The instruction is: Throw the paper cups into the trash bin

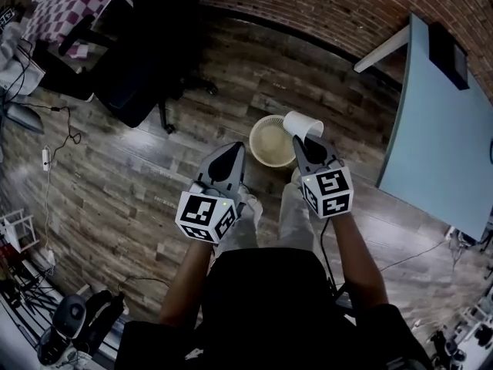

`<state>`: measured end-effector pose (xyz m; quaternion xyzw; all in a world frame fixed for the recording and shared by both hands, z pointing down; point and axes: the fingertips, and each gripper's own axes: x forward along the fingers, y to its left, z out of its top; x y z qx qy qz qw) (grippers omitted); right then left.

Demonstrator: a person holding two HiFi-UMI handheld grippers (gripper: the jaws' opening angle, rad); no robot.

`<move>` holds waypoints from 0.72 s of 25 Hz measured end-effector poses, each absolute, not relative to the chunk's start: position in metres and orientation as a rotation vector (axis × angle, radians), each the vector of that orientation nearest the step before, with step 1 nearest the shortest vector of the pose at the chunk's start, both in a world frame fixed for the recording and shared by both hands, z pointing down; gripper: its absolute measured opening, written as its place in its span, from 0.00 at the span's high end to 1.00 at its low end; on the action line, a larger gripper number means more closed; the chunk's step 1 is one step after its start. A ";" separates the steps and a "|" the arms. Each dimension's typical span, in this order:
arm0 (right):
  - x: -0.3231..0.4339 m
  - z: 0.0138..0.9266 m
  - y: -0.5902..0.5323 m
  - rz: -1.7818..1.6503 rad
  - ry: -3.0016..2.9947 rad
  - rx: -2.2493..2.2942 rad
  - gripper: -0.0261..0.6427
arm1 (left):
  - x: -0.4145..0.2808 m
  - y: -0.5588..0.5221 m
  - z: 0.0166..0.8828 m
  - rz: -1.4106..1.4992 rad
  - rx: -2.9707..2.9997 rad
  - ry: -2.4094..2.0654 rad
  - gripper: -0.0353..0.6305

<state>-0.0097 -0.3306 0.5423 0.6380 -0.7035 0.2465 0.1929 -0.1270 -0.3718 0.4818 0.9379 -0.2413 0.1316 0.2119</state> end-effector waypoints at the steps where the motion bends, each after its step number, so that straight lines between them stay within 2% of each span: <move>1: -0.008 0.550 -0.330 0.706 -1.965 1.782 0.93 | -0.124 -0.372 0.489 0.377 2.596 -0.665 0.94; 9: 0.016 0.615 -0.331 0.786 -1.919 1.697 0.93 | -0.103 -0.368 0.546 0.468 2.537 -0.645 0.94; 18: -0.004 0.694 -0.319 0.856 -1.911 1.584 0.93 | -0.106 -0.356 0.623 0.527 2.446 -0.651 0.94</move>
